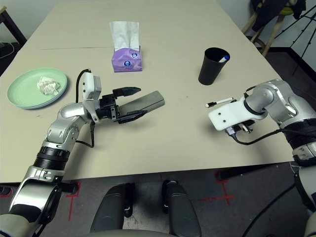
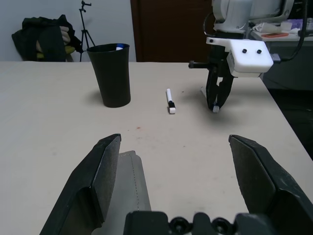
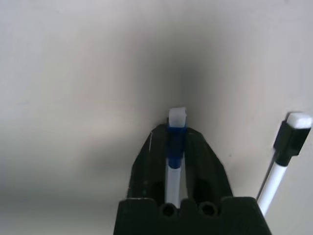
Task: Organize and tidy the items on the table.
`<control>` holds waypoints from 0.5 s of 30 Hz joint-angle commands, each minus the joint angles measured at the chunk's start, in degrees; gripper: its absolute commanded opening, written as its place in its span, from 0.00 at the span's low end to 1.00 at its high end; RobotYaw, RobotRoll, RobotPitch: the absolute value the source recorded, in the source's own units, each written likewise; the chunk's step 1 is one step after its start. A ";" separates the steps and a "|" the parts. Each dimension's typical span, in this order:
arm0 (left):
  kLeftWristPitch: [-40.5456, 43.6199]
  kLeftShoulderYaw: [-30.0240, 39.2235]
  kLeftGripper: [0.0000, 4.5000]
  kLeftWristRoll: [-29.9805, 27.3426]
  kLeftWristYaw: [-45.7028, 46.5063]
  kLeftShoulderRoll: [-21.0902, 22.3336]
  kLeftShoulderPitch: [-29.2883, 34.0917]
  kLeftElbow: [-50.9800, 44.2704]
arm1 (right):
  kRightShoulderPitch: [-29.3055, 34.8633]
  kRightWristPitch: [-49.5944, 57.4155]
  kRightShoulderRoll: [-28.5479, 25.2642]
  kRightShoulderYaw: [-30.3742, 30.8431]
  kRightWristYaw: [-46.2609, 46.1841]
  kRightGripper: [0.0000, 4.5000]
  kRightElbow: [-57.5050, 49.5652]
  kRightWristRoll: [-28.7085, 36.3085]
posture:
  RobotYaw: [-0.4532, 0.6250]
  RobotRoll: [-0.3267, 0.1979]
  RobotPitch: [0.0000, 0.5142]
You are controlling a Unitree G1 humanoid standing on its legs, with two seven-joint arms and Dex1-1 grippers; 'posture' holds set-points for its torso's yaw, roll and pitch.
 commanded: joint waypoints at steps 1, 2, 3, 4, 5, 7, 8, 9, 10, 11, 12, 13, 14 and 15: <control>-0.31 -0.26 1.00 0.44 -0.03 0.25 0.84 -0.41 | -1.89 0.46 0.08 -0.69 1.26 0.07 0.14 1.01 | 0.48 0.62 0.32; -0.31 -0.25 1.00 0.43 -0.08 0.29 0.83 -0.36 | -2.32 0.38 0.06 -0.71 1.34 0.07 0.32 1.00 | 0.48 0.62 0.32; -0.31 -0.24 1.00 0.42 -0.14 0.31 0.81 -0.32 | -2.55 0.50 0.06 -0.72 1.60 0.07 0.43 1.16 | 0.48 0.62 0.32; -0.32 -0.23 1.00 0.41 -0.20 0.34 0.77 -0.26 | -2.83 0.59 0.05 -0.78 2.05 0.07 0.45 1.46 | 0.48 0.62 0.32; -0.37 -0.24 1.00 0.43 -0.27 0.37 0.74 -0.19 | -3.09 1.53 0.16 -1.12 2.90 0.07 0.12 2.35 | 0.48 0.62 0.32; -0.43 -0.22 1.00 0.44 -0.36 0.44 0.71 -0.12 | -3.75 2.85 0.17 -1.61 4.41 0.07 -0.63 3.76 | 0.48 0.62 0.32; -0.45 -0.22 1.00 0.45 -0.37 0.47 0.71 -0.09 | -4.02 4.78 0.31 -2.13 5.68 0.07 -1.39 5.14 | 0.48 0.62 0.32; -0.43 -0.21 1.00 0.45 -0.36 0.52 0.76 -0.12 | -4.72 6.55 0.37 -2.70 6.71 0.07 -2.14 6.33 | 0.48 0.62 0.32; -0.42 -0.19 1.00 0.44 -0.35 0.58 0.81 -0.16 | -5.44 8.57 0.52 -3.33 7.61 0.07 -2.68 7.53 | 0.48 0.62 0.32; -0.38 -0.18 1.00 0.43 -0.32 0.64 0.86 -0.20 | -6.04 11.62 0.69 -3.98 8.49 0.07 -3.42 9.09 | 0.48 0.62 0.32; -0.36 -0.17 1.00 0.42 -0.31 0.69 0.90 -0.22 | -6.35 13.65 0.76 -4.31 8.93 0.07 -3.96 10.04 | 0.48 0.62 0.32; -0.34 -0.08 1.00 0.37 -0.24 0.75 1.02 -0.31 | -6.59 18.42 1.34 -5.53 9.16 0.07 -4.60 12.23 | 0.48 0.62 0.32; -0.32 0.03 1.00 0.33 -0.15 0.81 1.15 -0.41 | -6.90 24.12 2.42 -7.36 9.05 0.07 -4.90 14.63 | 0.48 0.62 0.32; -0.32 0.13 1.00 0.32 -0.02 0.87 1.26 -0.51 | -7.10 28.86 3.19 -8.78 9.10 0.07 -5.29 16.50 | 0.48 0.62 0.32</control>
